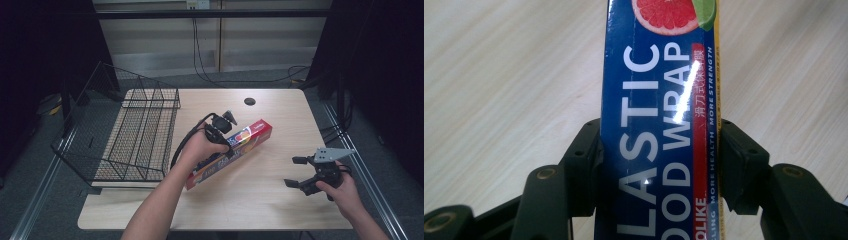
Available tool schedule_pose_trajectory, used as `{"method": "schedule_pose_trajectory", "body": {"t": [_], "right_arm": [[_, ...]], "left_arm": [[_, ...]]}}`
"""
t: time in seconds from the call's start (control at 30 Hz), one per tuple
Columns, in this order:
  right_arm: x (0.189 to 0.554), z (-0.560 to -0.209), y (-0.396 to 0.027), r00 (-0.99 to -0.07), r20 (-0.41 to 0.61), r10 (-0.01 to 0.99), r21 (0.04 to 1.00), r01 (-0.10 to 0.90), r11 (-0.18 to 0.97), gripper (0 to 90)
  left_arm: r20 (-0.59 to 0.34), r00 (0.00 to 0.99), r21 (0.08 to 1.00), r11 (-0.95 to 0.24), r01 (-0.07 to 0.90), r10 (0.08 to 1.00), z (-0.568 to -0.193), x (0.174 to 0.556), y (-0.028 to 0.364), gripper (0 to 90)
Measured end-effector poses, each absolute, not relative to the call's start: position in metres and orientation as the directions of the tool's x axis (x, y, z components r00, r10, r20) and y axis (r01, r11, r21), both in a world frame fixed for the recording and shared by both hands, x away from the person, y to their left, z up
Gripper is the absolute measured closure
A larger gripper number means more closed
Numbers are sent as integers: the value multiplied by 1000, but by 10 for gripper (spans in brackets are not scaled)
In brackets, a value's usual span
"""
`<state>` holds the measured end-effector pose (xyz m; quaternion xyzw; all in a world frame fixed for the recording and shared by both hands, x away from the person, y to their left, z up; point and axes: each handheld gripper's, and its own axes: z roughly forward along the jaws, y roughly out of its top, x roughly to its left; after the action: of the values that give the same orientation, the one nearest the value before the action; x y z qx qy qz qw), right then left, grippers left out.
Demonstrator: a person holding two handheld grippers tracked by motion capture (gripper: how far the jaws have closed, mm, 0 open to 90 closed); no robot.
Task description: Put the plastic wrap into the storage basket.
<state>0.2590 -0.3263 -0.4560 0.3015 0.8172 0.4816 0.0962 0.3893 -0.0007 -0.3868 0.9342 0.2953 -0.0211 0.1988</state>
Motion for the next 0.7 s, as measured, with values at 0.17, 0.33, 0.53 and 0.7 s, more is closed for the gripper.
{"method": "schedule_pose_trajectory", "body": {"t": [0.17,0.33,0.53,0.7], "right_arm": [[259,-457,-326,-800,135,584,844,401,355,68],[259,-458,-325,-802,136,581,842,403,359,63],[260,-459,-323,-802,129,584,838,403,367,31],[260,-459,-323,-805,128,579,843,396,364,19]], "left_arm": [[-158,788,366,-706,607,595,-368,392,13,443],[-144,769,364,-689,627,623,-358,393,20,443],[-133,739,368,-659,656,661,-341,396,31,443],[-122,725,368,-648,667,678,-327,396,40,443]]}}
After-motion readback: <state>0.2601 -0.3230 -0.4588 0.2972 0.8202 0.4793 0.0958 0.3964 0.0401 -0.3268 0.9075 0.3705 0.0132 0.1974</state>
